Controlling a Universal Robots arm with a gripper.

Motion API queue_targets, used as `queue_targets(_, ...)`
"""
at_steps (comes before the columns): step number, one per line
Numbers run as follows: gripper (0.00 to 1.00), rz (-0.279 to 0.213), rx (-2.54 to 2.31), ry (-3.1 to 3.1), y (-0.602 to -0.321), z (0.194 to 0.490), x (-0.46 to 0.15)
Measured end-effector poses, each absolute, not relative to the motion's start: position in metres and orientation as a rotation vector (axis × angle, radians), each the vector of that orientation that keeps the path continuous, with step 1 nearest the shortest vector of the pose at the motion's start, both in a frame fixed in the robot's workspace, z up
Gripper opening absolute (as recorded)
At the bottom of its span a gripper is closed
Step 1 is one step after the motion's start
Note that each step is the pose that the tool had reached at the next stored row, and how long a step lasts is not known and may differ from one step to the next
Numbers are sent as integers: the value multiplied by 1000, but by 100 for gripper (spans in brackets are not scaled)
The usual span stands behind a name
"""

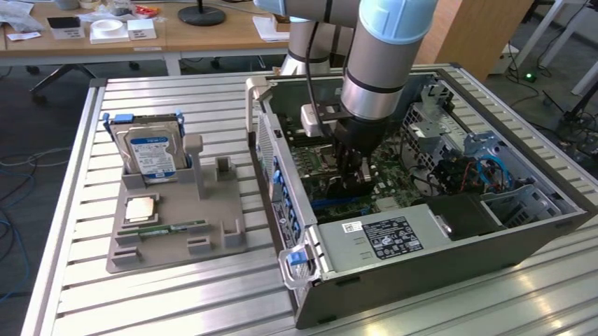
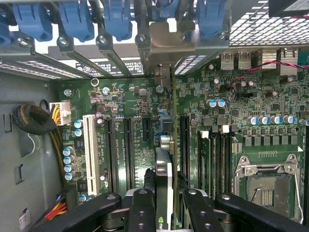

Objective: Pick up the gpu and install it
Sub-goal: 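Insert the gpu into the slot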

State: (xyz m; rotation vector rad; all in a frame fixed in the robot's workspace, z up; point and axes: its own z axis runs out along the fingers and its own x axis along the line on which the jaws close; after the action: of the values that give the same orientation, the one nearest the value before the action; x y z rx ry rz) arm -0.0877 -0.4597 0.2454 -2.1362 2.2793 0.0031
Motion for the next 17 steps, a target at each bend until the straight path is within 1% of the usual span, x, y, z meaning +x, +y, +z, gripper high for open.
queue_targets(17,27,3,-2137,2278,-460,244,-88)
